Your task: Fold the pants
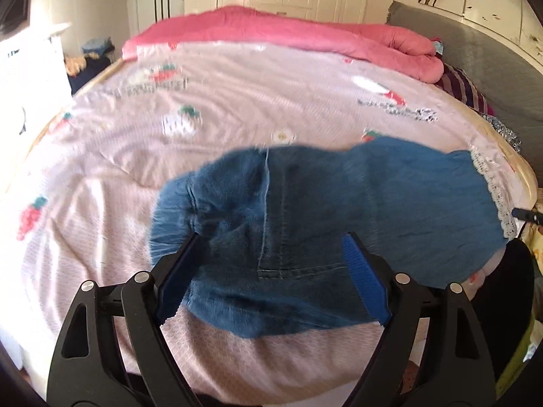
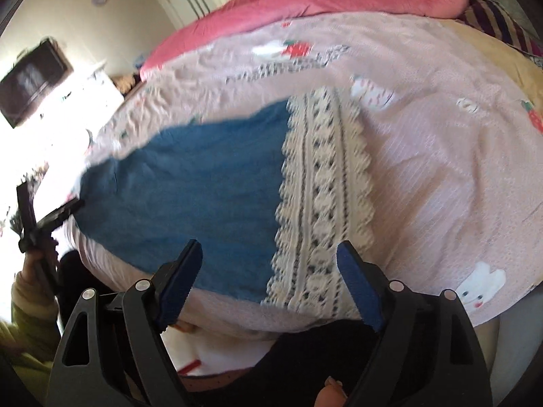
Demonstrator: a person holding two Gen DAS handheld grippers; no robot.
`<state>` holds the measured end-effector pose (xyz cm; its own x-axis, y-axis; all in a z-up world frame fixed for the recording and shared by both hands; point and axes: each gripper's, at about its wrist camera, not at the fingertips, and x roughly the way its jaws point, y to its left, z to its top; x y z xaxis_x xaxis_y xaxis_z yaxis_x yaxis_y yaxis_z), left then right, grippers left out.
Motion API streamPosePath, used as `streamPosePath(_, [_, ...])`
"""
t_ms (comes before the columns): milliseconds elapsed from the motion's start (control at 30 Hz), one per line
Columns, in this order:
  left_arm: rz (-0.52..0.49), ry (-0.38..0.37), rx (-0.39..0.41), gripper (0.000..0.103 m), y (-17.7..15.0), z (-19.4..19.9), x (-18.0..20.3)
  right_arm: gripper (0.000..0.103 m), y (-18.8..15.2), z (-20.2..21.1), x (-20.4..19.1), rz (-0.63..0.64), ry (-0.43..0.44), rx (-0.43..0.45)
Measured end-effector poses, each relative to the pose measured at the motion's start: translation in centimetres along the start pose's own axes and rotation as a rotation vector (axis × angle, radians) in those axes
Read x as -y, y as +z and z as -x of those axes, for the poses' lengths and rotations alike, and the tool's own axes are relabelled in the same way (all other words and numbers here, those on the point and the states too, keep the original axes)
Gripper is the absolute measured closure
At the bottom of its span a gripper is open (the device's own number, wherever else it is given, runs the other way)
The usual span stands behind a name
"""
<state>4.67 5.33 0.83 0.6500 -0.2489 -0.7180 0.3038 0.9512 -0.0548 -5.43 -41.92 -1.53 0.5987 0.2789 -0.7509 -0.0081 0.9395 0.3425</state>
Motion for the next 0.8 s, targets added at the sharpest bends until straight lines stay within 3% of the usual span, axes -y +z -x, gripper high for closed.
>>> streamPosePath(300, [-0.088,-0.024,0.066,0.012,2.0,2.4,5.2,0.018,2.4,0.8,1.0,-0.003,0.009,0.054])
streamPosePath(800, [-0.134,-0.149,0.013,0.010,3.5,-0.7,13.8,0.010,3.7,0.9,1.8,0.005,-0.027,0.085])
